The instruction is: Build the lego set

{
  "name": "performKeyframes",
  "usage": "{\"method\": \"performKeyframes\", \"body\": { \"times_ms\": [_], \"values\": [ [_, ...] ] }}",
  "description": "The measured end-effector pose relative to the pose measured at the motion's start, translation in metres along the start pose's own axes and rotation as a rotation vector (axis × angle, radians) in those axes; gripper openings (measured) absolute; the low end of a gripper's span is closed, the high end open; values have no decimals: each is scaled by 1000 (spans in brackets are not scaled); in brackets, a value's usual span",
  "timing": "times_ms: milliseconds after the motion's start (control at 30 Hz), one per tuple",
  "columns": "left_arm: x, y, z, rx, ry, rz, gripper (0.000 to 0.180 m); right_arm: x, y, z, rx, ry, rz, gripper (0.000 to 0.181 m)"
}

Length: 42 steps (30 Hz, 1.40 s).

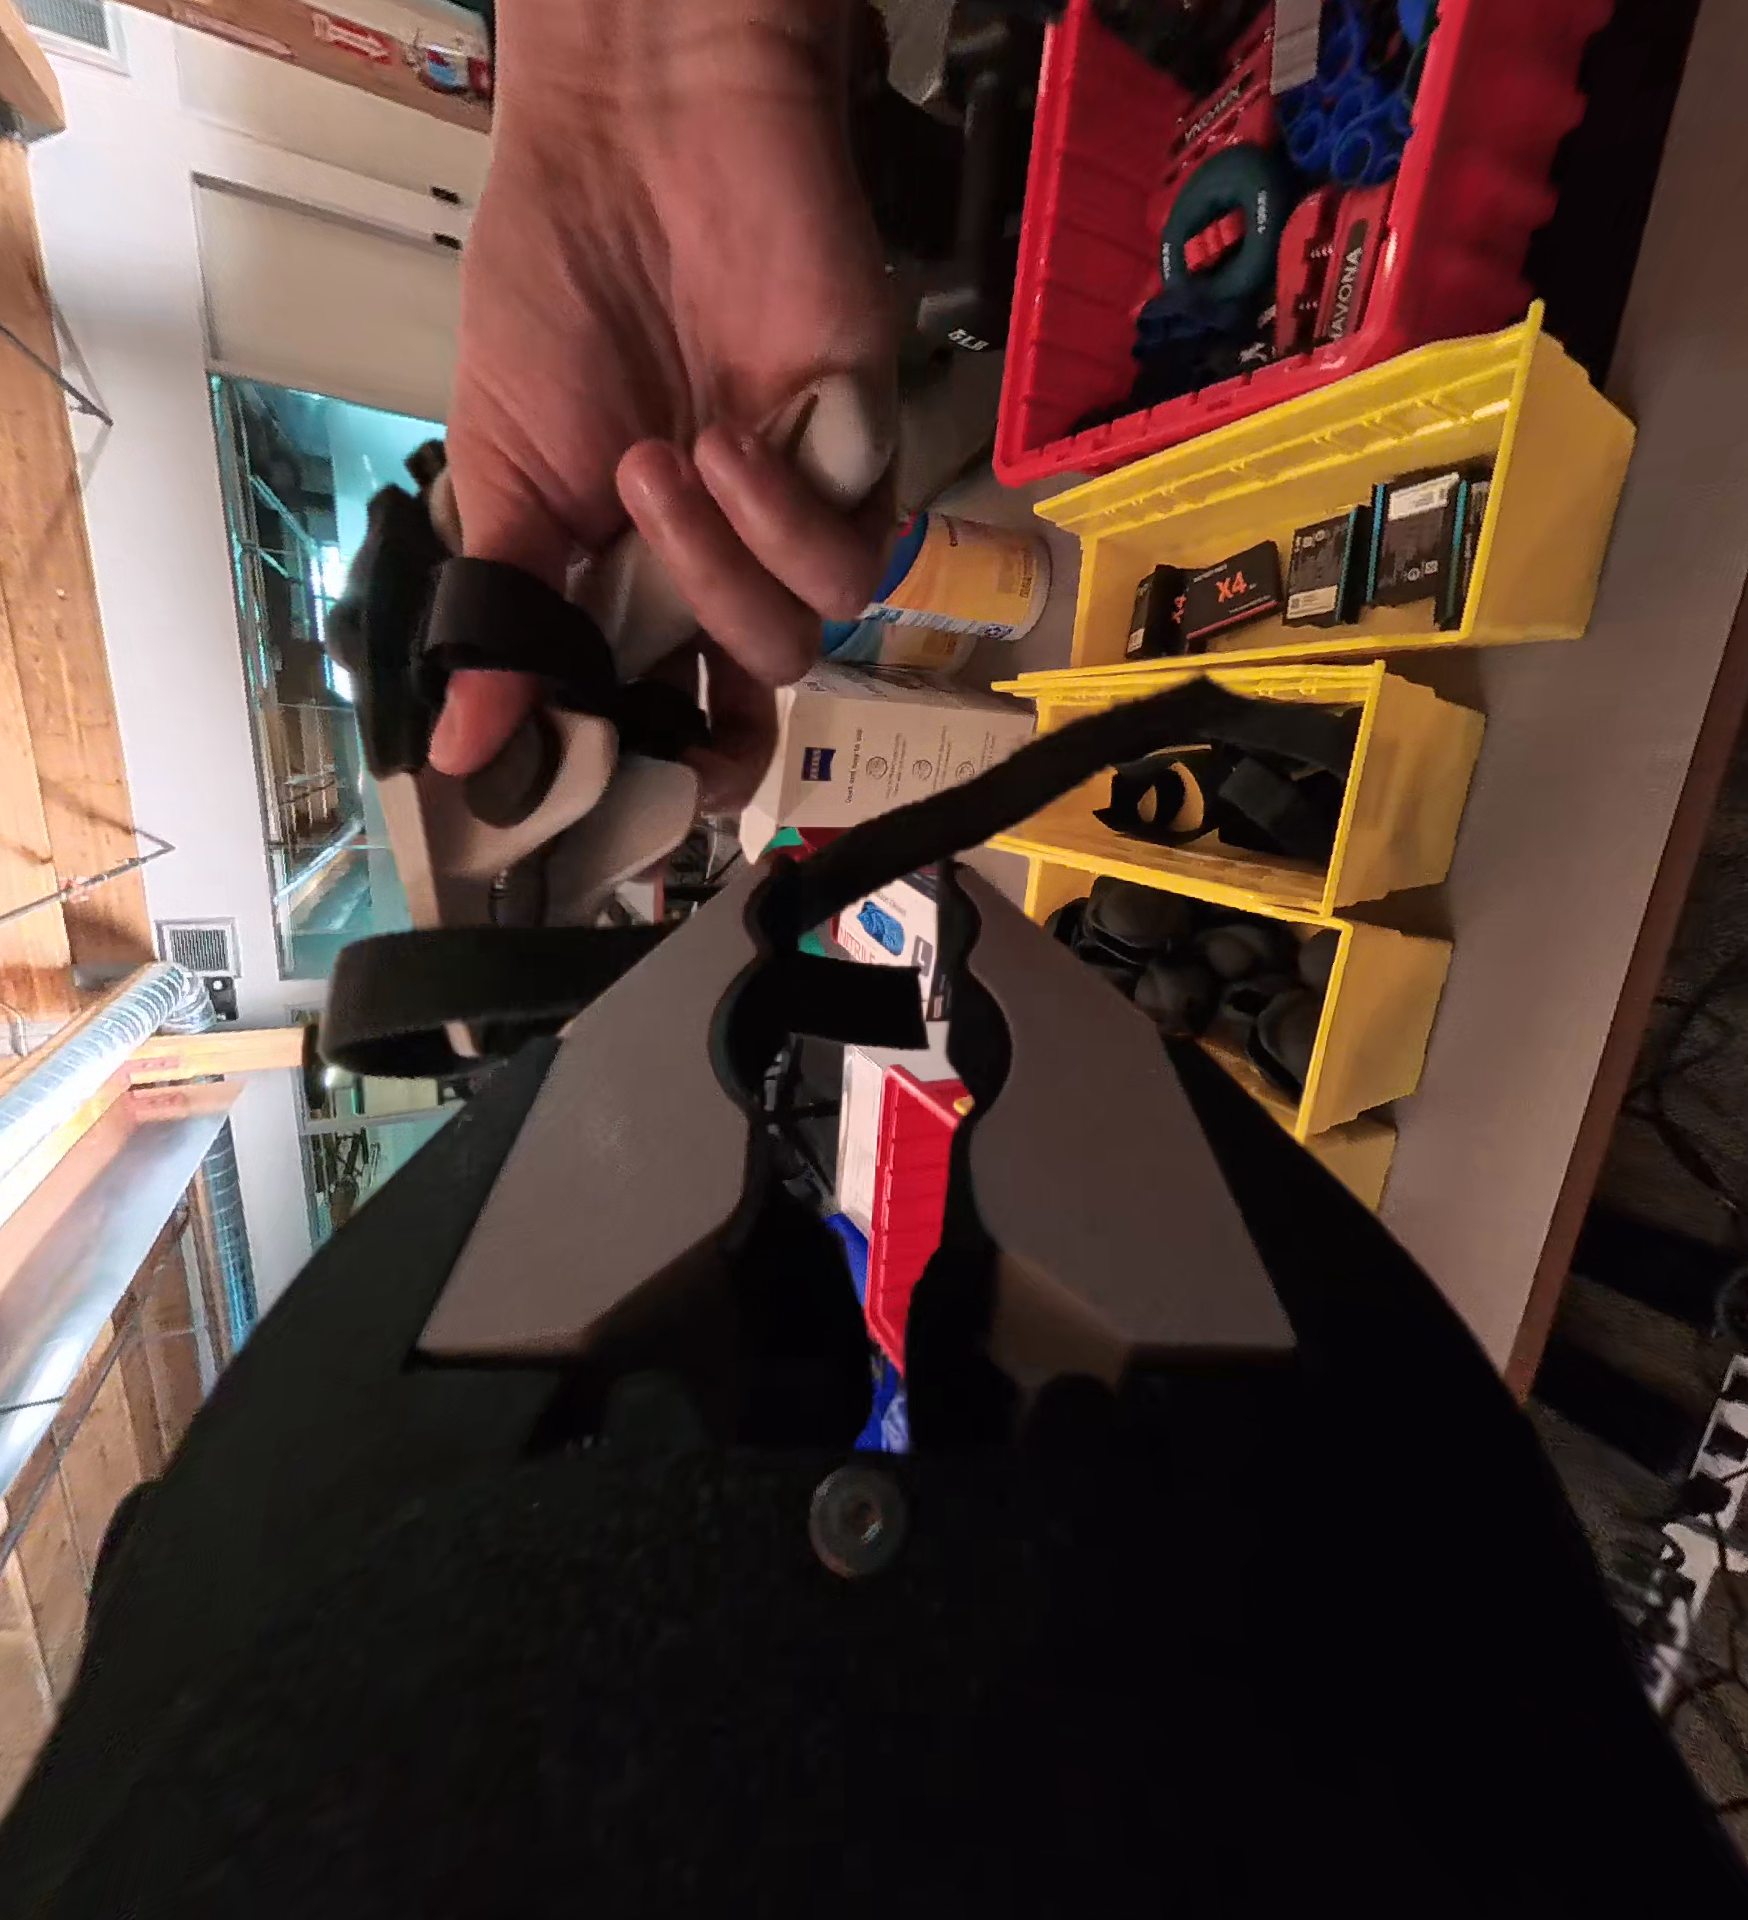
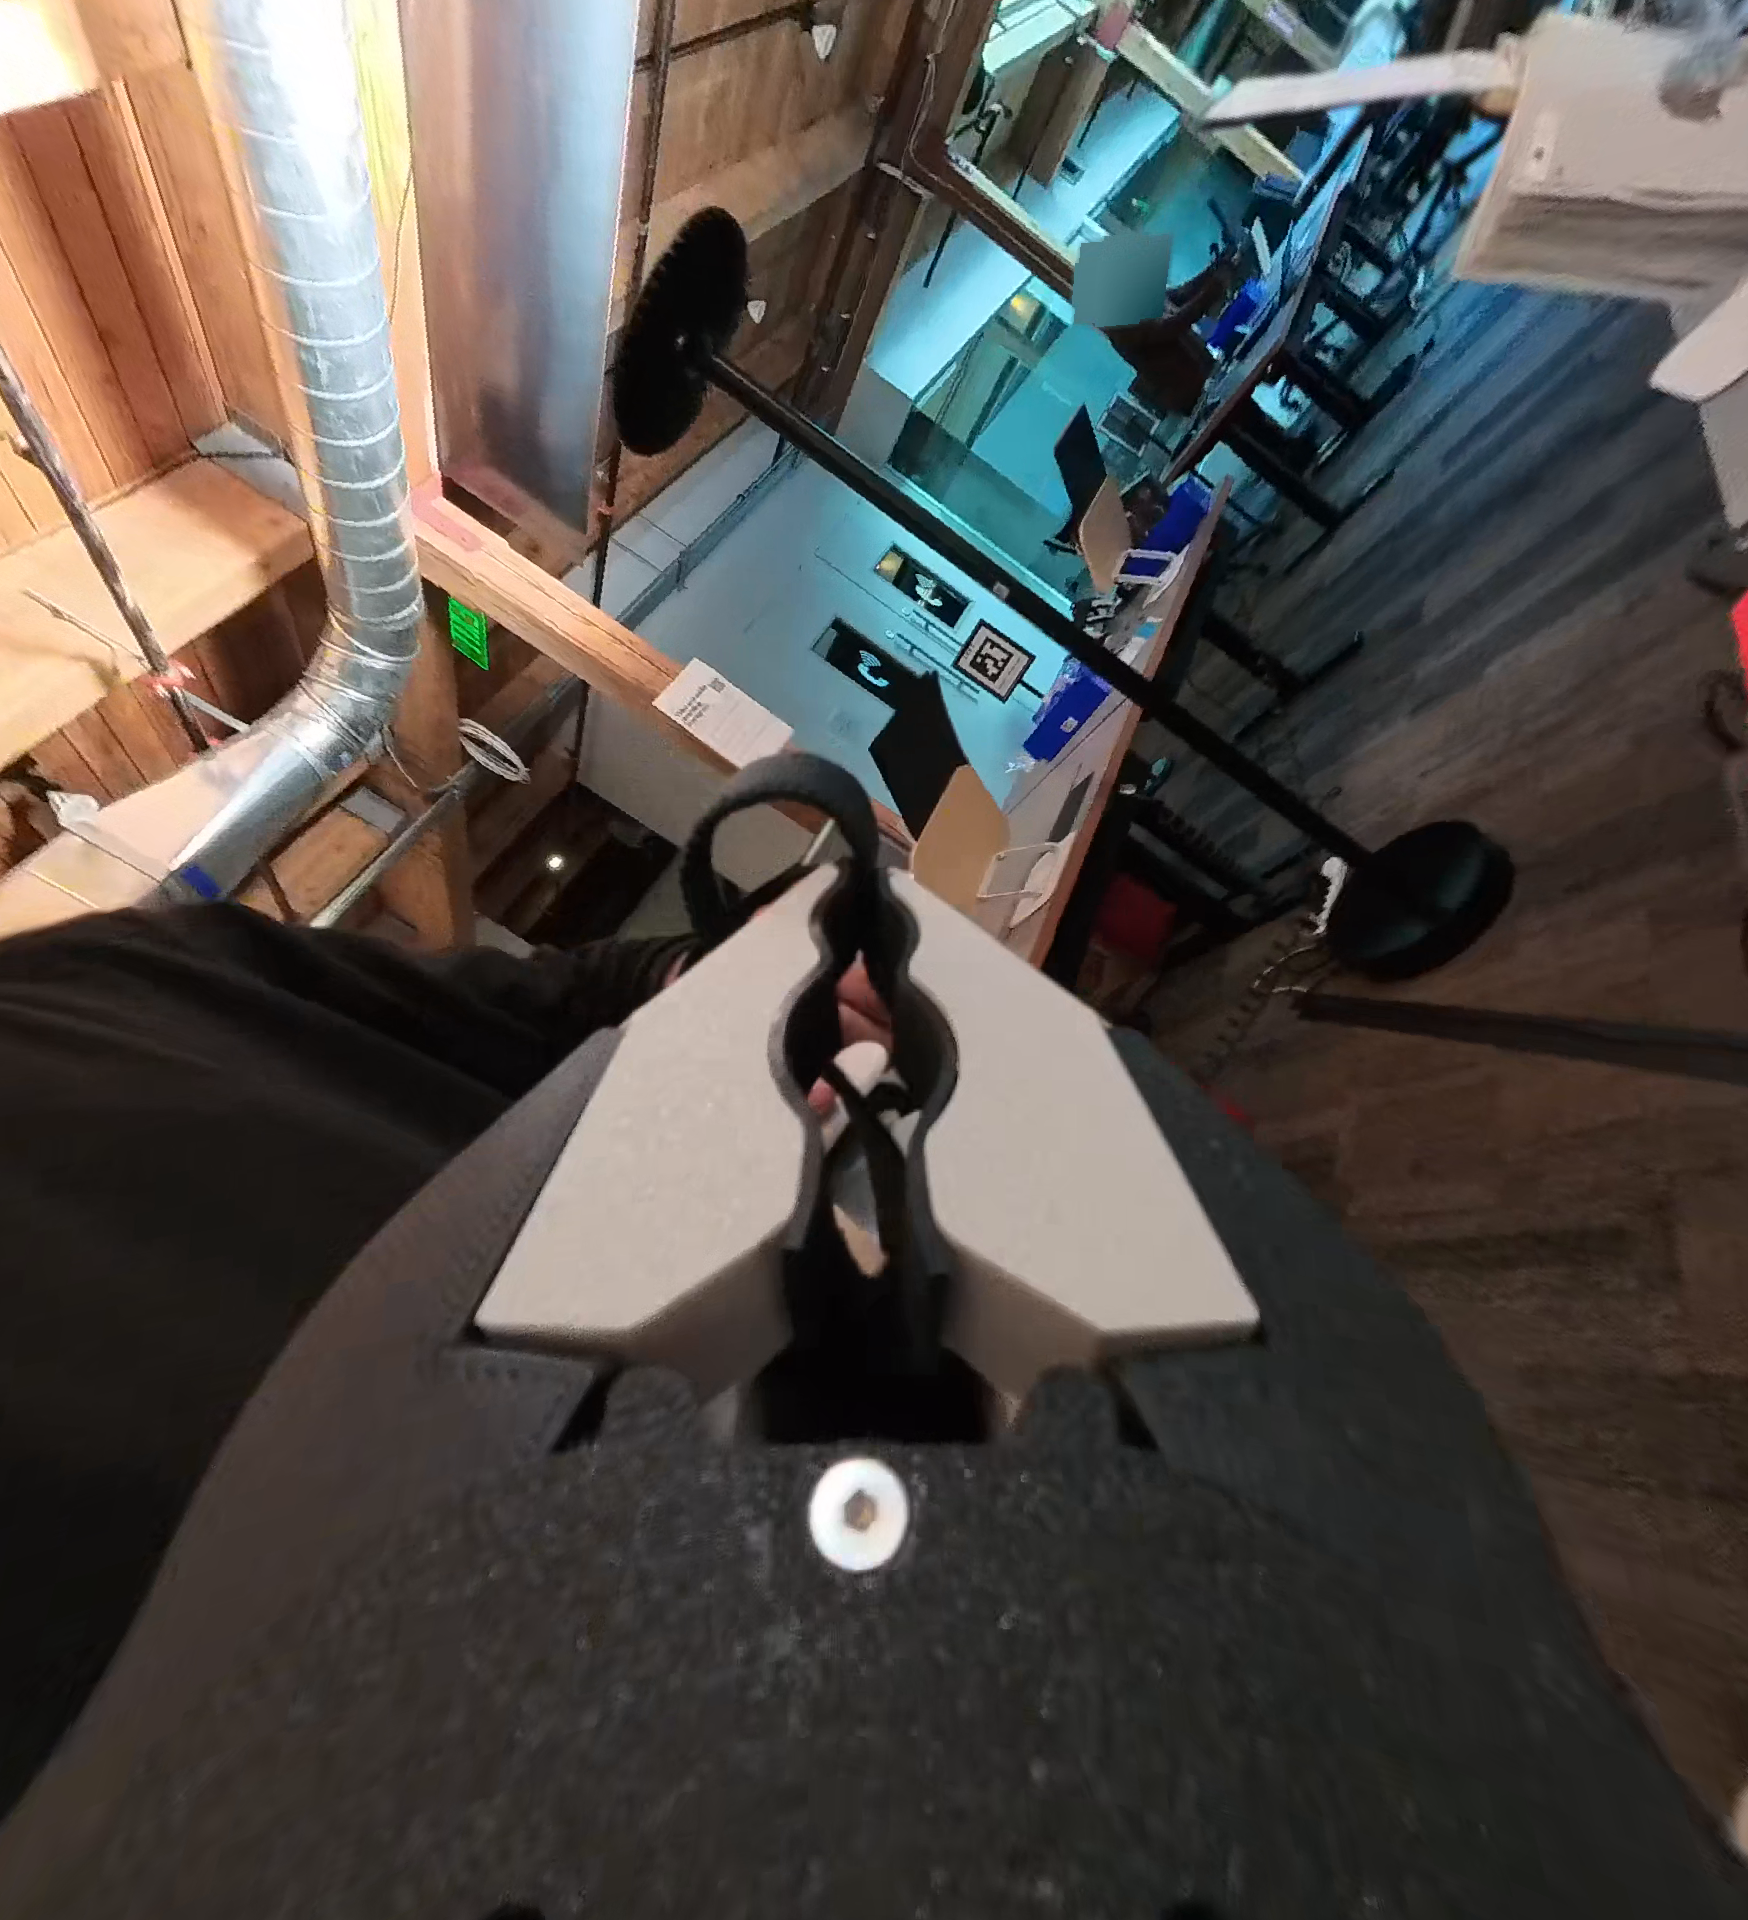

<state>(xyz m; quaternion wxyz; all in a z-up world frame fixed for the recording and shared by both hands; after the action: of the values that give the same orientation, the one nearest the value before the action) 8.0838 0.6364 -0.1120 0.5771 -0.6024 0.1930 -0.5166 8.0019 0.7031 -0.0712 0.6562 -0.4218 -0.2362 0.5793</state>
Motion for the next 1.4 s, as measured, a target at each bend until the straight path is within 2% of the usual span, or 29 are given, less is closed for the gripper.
{"method": "performKeyframes", "body": {
  "times_ms": [133,300,400,467,533,600,667,767,867,967,1200,1267,1400],
  "values": [
    [5,-1,3,109,-1,2,34,2,-17,12,174,-34,-10,0],
    [14,4,-2,248,-26,-25,38,4,-37,27,182,-48,21,0],
    [15,9,-13,451,-41,-54,36,4,-44,29,226,-66,4,1],
    [14,14,-14,753,1,-141,32,4,-44,29,256,-82,-25,0],
    [10,19,-7,1153,98,-284,34,3,-42,29,265,-88,-52,1],
    [6,11,4,1610,293,-392,35,2,-46,29,282,-93,-55,0],
    [3,-1,9,1993,557,-476,36,0,-52,28,304,-102,-53,0],
    [-7,-5,0,2327,787,-470,36,-3,-63,23,357,-123,-43,1],
    [-8,-9,-7,2582,1074,-511,36,-5,-65,19,417,-156,-55,1],
    [-4,-7,-8,2703,1242,-525,38,-7,-69,13,462,-178,-57,0],
    [-9,17,-8,2897,1414,-636,41,-14,-73,-3,497,-236,-45,0],
    [-9,23,-7,2933,1421,-649,39,-16,-72,-8,482,-253,-39,1],
    [-16,48,-5,3070,1312,-701,36,-20,-73,-15,475,-275,-23,1]
  ]
}}
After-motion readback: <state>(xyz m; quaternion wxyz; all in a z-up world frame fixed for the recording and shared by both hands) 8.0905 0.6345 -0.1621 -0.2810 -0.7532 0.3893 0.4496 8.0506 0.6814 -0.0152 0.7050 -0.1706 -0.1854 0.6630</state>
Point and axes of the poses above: each gripper's, where its closed fingertips meet, x back along the fingers, z out of its top, y = z × x across the jaws, the point moved 4 cm from there along x, back along the fingers
